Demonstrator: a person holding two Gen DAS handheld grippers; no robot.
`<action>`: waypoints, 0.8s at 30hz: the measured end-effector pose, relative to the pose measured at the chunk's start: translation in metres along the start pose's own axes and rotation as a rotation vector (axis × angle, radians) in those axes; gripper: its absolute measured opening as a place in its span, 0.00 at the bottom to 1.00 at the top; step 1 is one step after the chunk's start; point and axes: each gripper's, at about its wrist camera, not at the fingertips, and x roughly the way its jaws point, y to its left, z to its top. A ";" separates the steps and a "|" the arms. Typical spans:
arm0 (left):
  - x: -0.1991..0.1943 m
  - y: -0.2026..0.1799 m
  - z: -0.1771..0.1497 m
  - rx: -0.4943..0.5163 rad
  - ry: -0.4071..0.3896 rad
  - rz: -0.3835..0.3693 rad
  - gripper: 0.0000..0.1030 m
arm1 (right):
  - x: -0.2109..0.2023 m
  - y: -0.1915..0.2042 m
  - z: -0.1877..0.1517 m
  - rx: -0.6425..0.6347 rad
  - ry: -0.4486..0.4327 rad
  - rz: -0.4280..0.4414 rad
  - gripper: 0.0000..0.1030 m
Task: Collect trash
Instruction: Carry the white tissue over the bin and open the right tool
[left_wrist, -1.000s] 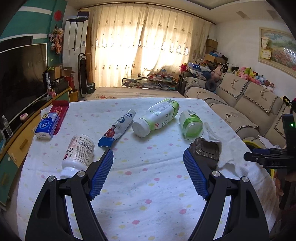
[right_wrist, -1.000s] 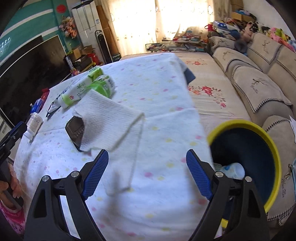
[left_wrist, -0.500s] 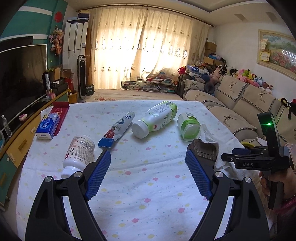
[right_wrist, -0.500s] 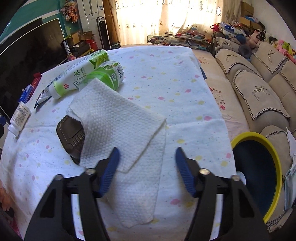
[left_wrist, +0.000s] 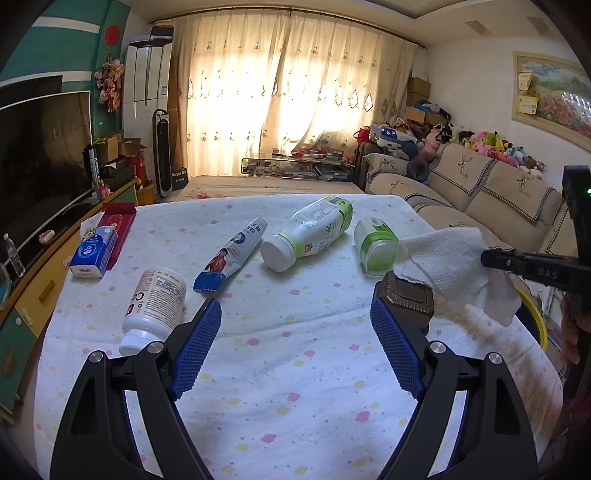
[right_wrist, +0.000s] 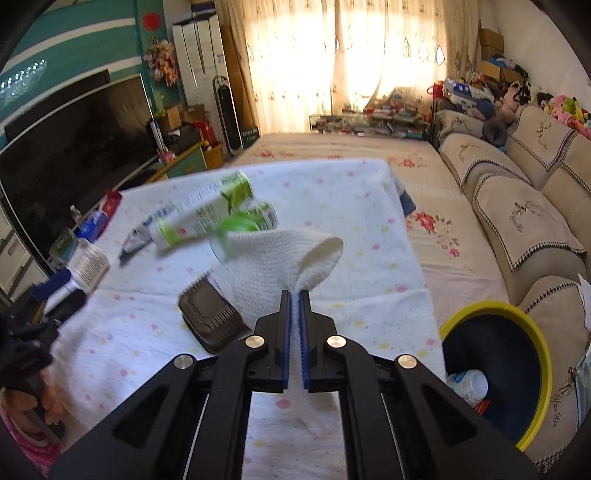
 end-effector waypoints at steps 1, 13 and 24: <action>0.000 0.000 0.000 0.000 0.001 0.000 0.80 | -0.007 0.000 0.004 0.002 -0.019 0.006 0.04; 0.001 -0.003 -0.003 0.013 0.004 0.000 0.80 | -0.078 -0.022 0.019 0.033 -0.170 -0.036 0.04; 0.003 -0.008 -0.004 0.034 0.017 -0.005 0.81 | -0.085 -0.108 -0.019 0.164 -0.112 -0.229 0.05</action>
